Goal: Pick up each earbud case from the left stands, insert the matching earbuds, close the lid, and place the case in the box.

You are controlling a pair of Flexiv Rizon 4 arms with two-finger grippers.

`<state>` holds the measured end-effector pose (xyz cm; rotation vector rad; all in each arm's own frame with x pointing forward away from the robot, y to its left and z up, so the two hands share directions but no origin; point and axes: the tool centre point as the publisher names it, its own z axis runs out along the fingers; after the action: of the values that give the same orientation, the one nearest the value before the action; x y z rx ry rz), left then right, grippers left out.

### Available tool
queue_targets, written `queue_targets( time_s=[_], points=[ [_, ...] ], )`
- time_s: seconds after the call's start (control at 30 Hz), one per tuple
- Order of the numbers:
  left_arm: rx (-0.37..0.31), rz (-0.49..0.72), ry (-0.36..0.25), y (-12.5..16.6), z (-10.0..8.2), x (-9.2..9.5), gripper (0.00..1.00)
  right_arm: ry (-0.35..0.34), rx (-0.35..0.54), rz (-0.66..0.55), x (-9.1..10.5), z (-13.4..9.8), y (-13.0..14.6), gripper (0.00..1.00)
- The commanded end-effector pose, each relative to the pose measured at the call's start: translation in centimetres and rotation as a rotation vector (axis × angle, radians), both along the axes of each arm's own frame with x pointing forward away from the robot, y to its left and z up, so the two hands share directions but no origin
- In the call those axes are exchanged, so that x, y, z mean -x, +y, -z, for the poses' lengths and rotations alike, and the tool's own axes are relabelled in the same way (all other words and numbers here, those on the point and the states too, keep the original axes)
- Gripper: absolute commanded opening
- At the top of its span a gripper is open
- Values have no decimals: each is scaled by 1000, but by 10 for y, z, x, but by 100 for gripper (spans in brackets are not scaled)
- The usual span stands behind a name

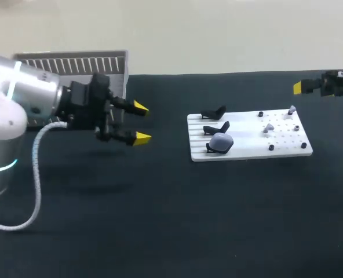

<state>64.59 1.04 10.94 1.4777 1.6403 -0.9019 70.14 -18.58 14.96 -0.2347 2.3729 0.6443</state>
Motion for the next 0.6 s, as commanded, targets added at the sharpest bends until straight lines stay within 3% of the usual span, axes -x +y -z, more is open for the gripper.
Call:
queue_targets(
  time_s=[0.03,0.6],
  points=[
    [-28,71,32,-28,12,-15,100,0,0,0,0,0,0,100],
    [-38,103,44,-55,38,-2,100,0,0,0,0,0,0,100]
  ],
)
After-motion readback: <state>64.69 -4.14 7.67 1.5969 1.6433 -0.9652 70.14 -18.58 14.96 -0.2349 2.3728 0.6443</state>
